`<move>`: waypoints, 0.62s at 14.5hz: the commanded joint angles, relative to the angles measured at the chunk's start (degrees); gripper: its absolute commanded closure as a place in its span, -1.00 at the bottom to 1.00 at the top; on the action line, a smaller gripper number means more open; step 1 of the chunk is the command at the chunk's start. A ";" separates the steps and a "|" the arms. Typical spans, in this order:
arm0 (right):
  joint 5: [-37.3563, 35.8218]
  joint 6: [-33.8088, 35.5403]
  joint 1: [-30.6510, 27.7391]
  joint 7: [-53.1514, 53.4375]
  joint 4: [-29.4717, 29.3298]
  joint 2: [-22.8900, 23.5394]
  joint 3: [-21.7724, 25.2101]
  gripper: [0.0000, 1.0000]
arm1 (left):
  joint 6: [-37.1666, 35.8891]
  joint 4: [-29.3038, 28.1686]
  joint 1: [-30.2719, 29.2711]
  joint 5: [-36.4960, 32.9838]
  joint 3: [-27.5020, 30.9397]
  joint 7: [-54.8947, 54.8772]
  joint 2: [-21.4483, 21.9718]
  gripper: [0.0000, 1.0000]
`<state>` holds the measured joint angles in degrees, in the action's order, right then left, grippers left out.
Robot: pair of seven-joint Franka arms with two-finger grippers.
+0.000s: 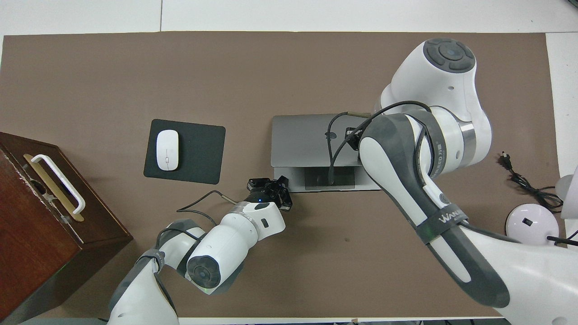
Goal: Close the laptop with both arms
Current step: 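Push the laptop lid down toward the keyboard with the right gripper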
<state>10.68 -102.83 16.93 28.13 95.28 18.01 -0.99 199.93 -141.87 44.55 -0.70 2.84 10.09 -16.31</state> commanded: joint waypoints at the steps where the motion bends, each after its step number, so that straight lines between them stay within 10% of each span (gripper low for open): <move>1: 1.45 -3.60 -0.14 -0.09 5.87 -3.25 -0.24 1.00 | 0.81 0.54 -0.43 -1.14 0.14 -0.51 -3.03 1.00; 9: 1.36 -7.12 -0.14 -1.15 9.48 -3.95 -0.24 1.00 | 0.90 0.63 -0.35 -1.23 0.14 -0.59 -3.47 1.00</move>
<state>10.69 -107.95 16.93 28.04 101.48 15.93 -1.07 200.21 -141.92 44.55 -0.76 2.85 9.91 -16.39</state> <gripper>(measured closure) 0.991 0.991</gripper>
